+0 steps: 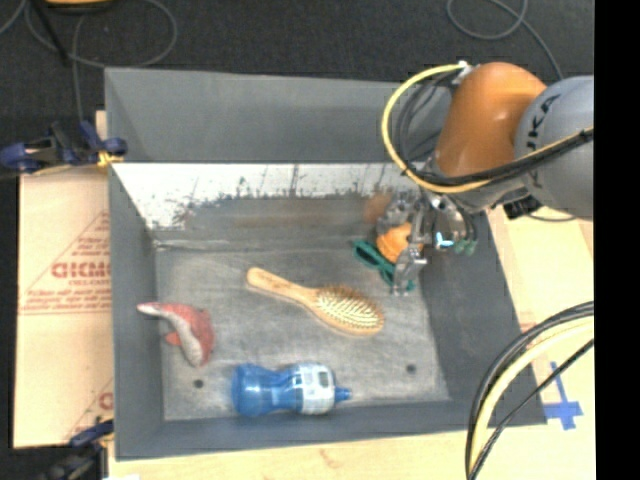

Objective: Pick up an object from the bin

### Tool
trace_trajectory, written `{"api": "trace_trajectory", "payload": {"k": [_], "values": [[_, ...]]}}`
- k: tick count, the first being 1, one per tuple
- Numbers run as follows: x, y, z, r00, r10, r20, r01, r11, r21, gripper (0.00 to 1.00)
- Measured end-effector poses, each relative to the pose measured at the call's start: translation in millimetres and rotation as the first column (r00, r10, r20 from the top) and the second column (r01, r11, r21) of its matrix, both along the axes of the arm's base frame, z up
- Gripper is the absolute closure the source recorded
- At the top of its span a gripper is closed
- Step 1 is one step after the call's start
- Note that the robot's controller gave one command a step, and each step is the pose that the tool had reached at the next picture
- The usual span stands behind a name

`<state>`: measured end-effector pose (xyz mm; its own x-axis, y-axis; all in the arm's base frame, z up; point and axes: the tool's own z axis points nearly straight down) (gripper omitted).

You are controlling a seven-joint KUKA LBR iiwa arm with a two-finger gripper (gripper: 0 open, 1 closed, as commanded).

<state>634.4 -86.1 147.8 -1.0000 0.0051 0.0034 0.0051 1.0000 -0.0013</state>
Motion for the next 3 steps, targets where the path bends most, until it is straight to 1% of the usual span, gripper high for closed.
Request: {"api": "trace_trajectory", "payload": {"k": [1, 2, 3], "values": [[1.9, 0, 5, 1.0, 0.001, 0.008, -0.001, 1.0, -0.001, 0.0], [-3.1, 4, -2, 1.0, 0.002, 0.019, -0.002, 1.0, -0.003, 0.0], [-26.0, 23, -47, 0.997, 0.071, 0.001, -0.071, 0.997, 0.002, 0.0]]}}
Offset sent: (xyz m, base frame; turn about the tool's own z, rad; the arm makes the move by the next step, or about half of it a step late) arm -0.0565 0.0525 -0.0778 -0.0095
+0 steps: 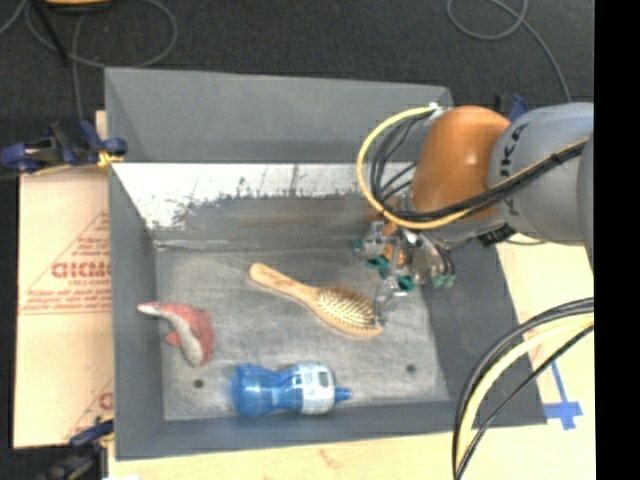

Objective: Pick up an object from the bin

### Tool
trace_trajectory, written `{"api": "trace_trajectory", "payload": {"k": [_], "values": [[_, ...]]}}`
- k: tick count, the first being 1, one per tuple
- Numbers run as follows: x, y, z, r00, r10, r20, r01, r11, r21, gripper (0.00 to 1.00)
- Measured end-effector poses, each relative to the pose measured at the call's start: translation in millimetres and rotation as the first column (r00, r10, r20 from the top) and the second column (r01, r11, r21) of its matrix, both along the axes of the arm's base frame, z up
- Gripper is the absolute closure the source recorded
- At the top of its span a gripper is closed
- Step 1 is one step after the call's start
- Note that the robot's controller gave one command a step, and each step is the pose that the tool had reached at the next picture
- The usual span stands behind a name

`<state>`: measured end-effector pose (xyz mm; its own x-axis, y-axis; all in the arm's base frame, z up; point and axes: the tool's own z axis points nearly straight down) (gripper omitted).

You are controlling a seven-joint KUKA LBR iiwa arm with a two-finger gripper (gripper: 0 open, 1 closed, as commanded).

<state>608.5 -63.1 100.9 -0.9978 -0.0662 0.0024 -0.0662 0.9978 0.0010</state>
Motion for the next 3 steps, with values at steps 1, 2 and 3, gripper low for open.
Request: {"api": "trace_trajectory", "payload": {"k": [1, 2, 3], "values": [[11.2, 13, -18, 0.999, 0.033, 0.007, -0.033, 0.999, -0.003, 0.0], [-72.2, 64, -21, 0.964, 0.263, 0.027, -0.262, 0.965, -0.013, 1.0], [-72.2, 64, -21, 0.964, 0.263, 0.027, -0.263, 0.965, -0.013, 1.0]]}}
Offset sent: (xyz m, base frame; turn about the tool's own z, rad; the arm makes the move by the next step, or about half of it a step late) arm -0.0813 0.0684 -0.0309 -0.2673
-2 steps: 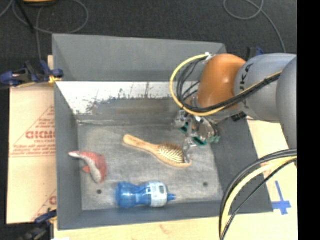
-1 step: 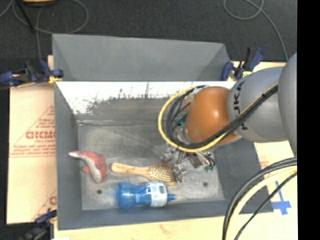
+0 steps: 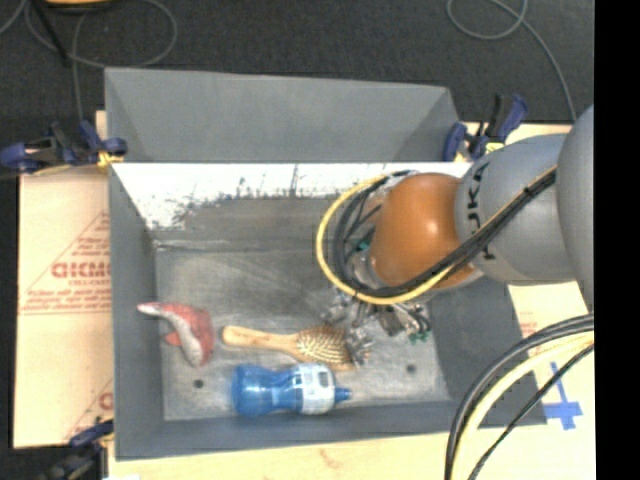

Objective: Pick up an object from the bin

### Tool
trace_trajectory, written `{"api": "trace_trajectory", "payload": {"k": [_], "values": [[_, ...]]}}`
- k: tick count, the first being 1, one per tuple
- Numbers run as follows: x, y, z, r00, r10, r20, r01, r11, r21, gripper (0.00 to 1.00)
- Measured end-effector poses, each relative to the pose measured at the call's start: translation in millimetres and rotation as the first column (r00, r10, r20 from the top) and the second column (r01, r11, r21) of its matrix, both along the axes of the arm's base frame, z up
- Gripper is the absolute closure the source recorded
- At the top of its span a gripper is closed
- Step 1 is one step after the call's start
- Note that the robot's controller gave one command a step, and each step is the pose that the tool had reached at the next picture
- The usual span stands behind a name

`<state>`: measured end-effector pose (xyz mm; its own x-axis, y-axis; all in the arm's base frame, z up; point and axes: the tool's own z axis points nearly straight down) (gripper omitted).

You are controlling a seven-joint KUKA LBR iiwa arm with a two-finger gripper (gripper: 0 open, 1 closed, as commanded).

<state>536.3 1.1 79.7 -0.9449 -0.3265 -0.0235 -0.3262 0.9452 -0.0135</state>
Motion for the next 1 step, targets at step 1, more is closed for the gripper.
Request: {"api": "trace_trajectory", "payload": {"k": [1], "values": [[9.9, -4.8, 149.1, 1.0, 0.016, -0.018, -0.016, 1.0, 0.004, 1.0]]}}
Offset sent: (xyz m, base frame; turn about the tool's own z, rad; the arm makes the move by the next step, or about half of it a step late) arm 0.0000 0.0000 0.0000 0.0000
